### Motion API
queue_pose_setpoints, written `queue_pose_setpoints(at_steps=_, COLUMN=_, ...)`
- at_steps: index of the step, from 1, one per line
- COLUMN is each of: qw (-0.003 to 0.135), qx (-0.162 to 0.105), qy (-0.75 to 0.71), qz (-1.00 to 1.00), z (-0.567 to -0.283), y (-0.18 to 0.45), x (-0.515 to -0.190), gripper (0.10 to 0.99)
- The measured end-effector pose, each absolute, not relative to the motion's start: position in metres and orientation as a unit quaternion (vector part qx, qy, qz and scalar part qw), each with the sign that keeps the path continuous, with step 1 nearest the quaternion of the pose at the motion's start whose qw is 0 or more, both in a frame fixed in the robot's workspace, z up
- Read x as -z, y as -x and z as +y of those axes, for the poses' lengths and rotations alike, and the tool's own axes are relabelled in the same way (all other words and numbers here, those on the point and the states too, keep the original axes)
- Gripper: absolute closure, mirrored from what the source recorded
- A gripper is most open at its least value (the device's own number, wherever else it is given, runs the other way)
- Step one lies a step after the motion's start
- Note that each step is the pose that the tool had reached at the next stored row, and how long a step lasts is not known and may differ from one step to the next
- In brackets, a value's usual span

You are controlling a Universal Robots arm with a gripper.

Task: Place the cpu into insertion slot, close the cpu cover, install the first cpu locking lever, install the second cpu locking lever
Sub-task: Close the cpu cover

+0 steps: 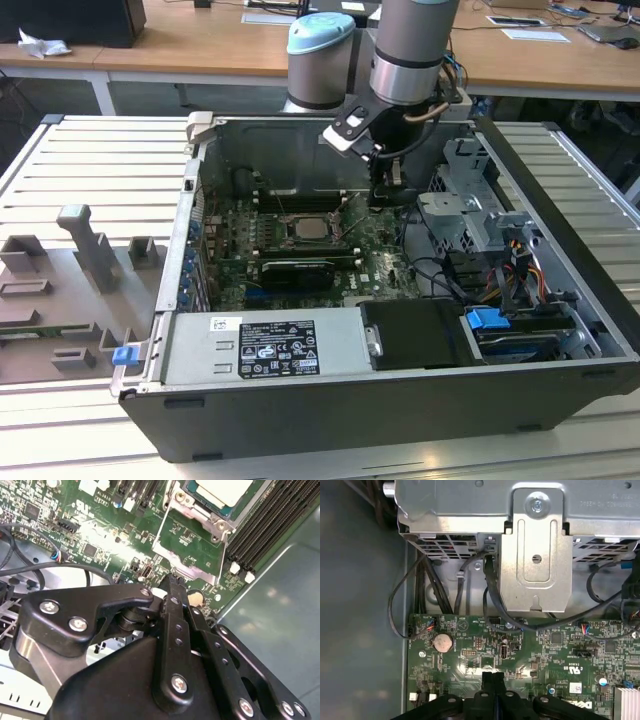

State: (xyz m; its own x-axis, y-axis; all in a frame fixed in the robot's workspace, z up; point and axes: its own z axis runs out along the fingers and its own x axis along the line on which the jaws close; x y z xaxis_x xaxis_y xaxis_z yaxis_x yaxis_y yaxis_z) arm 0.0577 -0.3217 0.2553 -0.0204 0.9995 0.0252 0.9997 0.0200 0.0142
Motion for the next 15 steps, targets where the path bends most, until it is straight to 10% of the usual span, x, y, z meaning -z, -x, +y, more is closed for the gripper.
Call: queue_pose_setpoints(at_steps=15, qw=0.004, qx=0.014, qy=0.7, qz=-0.714, z=-0.322, y=-0.02, x=-0.25, gripper=0.98)
